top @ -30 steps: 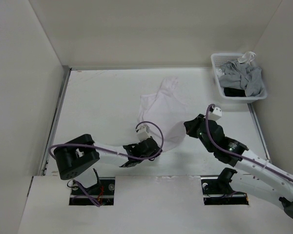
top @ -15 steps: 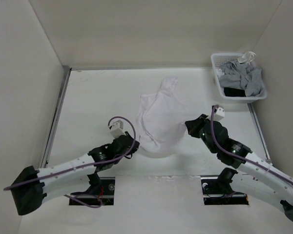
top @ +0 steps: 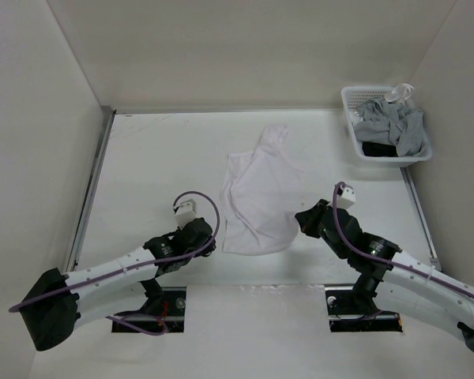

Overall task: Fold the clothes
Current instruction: Flatten the tank top out, then fold the tank top

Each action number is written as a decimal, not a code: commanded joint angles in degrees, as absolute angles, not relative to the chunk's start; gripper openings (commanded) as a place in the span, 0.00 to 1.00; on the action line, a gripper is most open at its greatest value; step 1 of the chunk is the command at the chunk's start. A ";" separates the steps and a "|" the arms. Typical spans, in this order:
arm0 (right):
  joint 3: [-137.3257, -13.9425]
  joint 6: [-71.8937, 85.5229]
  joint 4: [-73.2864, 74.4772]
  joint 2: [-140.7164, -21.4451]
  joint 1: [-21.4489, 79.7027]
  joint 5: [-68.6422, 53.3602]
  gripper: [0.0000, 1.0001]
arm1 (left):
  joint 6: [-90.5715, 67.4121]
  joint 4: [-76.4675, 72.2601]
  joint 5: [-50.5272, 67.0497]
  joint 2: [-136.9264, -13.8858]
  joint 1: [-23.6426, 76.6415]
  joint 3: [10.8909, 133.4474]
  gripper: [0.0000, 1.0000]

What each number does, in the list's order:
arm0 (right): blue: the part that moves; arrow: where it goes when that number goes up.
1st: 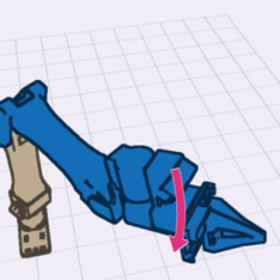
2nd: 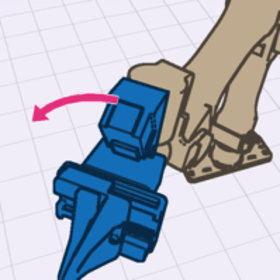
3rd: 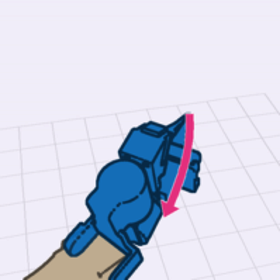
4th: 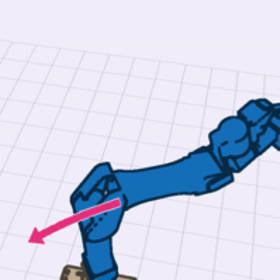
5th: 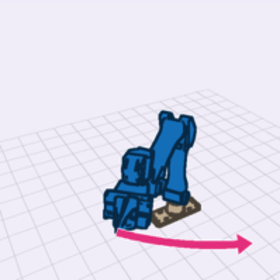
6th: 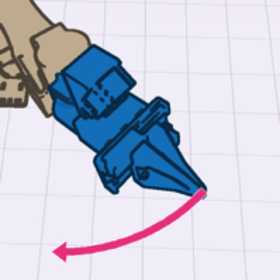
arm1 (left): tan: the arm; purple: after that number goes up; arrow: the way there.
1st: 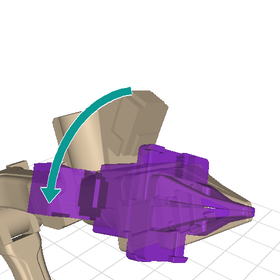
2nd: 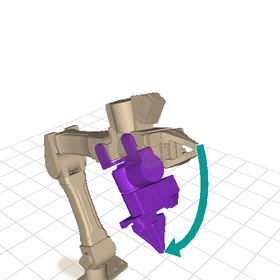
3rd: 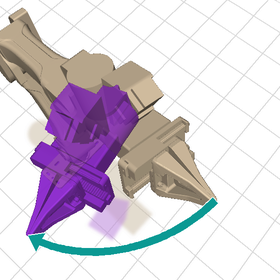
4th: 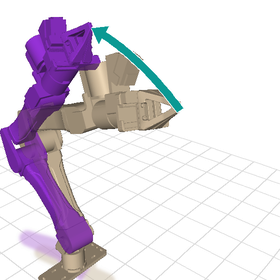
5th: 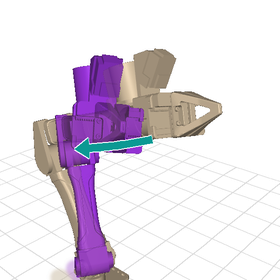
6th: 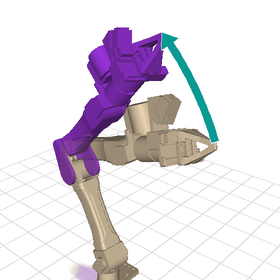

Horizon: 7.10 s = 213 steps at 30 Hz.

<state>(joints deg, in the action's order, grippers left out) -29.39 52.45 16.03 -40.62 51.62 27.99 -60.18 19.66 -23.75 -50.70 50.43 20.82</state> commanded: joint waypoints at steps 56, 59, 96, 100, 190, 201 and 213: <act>-79.73 2.39 8.74 -46.23 75.31 60.07 0.00 | -19.87 0.56 -44.56 -40.58 49.35 68.56 0.03; -78.48 6.74 7.90 -52.71 60.83 47.85 0.00 | -19.24 -3.77 -43.34 -48.66 43.40 66.89 0.03; -63.87 26.44 10.37 -55.58 26.74 14.76 0.00 | -33.40 1.31 -21.61 -54.79 17.96 58.32 0.03; -44.34 34.17 11.51 -42.13 37.01 19.24 0.00 | -34.45 8.23 -25.74 -39.85 22.88 42.83 0.03; -34.45 47.63 -23.20 -91.58 26.76 -2.90 0.43 | -54.58 -26.28 -5.80 -82.61 7.16 22.76 0.27; -34.01 50.36 -26.89 -95.01 25.80 -2.37 0.29 | -55.37 -26.98 -5.71 -85.17 8.04 25.22 0.08; -32.71 46.68 -24.72 -83.71 26.58 1.23 0.02 | -55.72 -24.10 -3.53 -70.61 7.34 22.50 0.00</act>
<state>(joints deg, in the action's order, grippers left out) -33.47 48.95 -24.47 -92.01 25.98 -0.93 -55.37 -23.53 -5.50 -78.50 7.62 23.07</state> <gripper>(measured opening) 0.022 0.009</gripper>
